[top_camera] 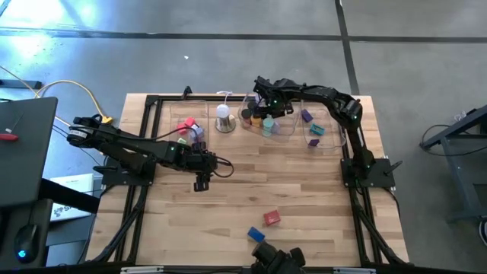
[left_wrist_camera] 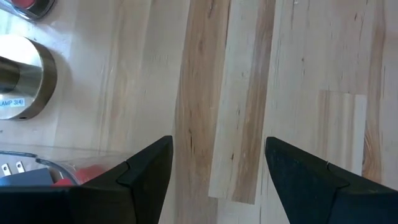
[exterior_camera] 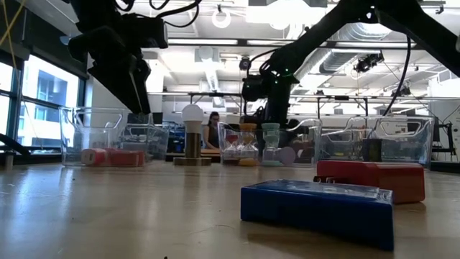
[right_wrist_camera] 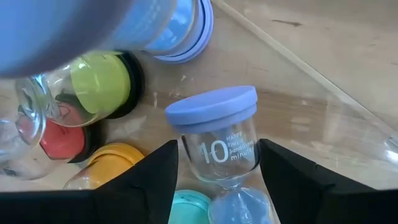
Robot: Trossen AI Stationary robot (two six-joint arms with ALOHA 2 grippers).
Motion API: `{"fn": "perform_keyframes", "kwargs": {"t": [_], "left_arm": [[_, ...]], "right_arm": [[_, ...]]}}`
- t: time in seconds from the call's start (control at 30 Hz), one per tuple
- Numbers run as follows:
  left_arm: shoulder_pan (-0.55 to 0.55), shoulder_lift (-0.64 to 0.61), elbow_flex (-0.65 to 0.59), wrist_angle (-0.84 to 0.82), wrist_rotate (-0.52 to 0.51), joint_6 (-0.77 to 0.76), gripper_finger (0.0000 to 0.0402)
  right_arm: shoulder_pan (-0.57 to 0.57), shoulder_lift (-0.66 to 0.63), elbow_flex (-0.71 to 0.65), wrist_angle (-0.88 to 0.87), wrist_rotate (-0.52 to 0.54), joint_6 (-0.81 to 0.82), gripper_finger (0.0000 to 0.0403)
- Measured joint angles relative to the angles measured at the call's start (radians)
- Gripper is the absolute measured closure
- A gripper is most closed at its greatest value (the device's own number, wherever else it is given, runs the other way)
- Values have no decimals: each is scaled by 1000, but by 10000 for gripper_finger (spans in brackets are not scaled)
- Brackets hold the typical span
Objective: Pick & Place Office items
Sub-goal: Put the purple hourglass into the middle transparent bin
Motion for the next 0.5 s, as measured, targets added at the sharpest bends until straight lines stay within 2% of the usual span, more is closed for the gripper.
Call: {"fn": "perform_keyframes", "kwargs": {"t": [0.17, 0.5], "left_arm": [[0, 0, 0, -1, 0, 3, 155], [-2, 0, 0, -1, 2, 0, 155]], "right_arm": [[0, 0, -1, 0, -2, -6, 201], [0, 0, -3, -1, 5, -14, 253]]}}
